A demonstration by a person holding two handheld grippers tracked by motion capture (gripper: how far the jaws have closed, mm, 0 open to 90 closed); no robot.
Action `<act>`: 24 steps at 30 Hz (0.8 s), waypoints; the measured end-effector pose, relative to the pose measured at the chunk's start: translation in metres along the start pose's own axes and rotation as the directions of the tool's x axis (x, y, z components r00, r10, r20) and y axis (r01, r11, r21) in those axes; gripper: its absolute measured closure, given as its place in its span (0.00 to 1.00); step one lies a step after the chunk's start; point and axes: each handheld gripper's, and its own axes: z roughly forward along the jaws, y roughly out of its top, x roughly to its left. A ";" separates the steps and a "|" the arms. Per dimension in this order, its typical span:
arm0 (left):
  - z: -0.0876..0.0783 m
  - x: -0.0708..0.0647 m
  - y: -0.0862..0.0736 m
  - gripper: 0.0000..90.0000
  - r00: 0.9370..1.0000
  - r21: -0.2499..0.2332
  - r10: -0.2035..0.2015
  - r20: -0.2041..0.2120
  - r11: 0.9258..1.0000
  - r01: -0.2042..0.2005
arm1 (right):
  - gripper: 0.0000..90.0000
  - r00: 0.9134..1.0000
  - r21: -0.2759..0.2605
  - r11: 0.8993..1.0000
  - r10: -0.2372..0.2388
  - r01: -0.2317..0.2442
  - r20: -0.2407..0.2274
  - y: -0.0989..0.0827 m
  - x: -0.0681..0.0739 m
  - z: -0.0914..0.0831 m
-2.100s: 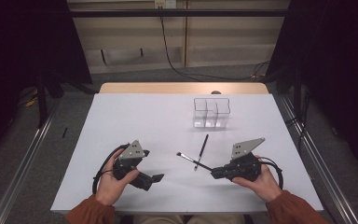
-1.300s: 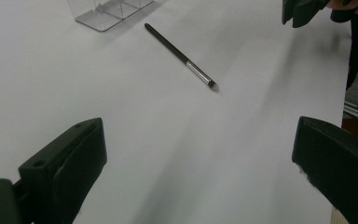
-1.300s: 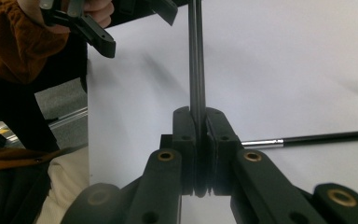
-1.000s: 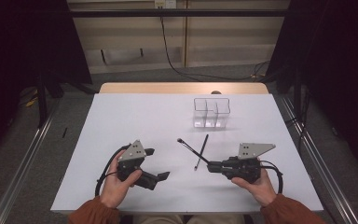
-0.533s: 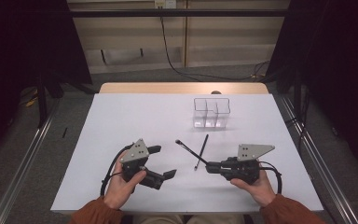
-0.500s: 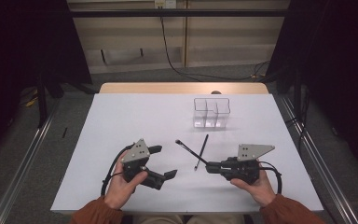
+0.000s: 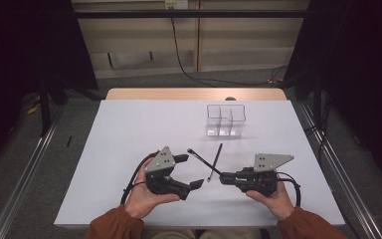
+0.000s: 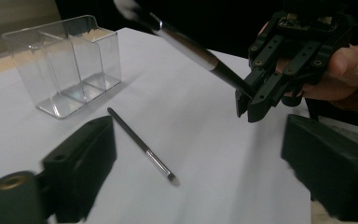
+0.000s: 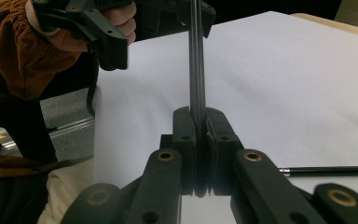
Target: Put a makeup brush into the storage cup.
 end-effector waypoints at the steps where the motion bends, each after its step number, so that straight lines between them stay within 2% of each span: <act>1: 0.001 0.000 0.001 0.16 1.000 0.003 -0.002 -0.002 1.000 0.002 | 0.94 1.000 0.000 1.000 0.000 0.000 0.000 0.000 0.000 0.000; 4: 0.004 -0.003 0.005 0.23 1.000 -0.014 0.015 -0.004 1.000 -0.015 | 0.94 1.000 -0.001 1.000 -0.001 0.001 0.001 0.000 -0.001 0.000; 9: 0.010 -0.007 0.010 0.28 1.000 -0.047 0.011 -0.003 0.999 -0.011 | 0.94 1.000 -0.002 1.000 -0.003 0.003 0.001 0.000 0.000 0.000; 14: 0.013 -0.007 0.013 0.40 1.000 -0.066 -0.013 0.002 0.998 0.014 | 0.94 1.000 -0.004 1.000 -0.003 0.003 -0.001 -0.001 -0.001 0.000; 18: 0.012 -0.004 0.012 0.48 1.000 -0.069 -0.030 -0.006 0.997 0.030 | 0.94 1.000 -0.004 1.000 -0.006 0.006 0.001 -0.001 -0.001 0.001; 24: 0.012 -0.004 0.012 0.57 0.999 -0.057 -0.039 0.011 0.998 0.040 | 0.94 1.000 0.000 1.000 -0.006 0.006 0.002 -0.002 -0.001 0.001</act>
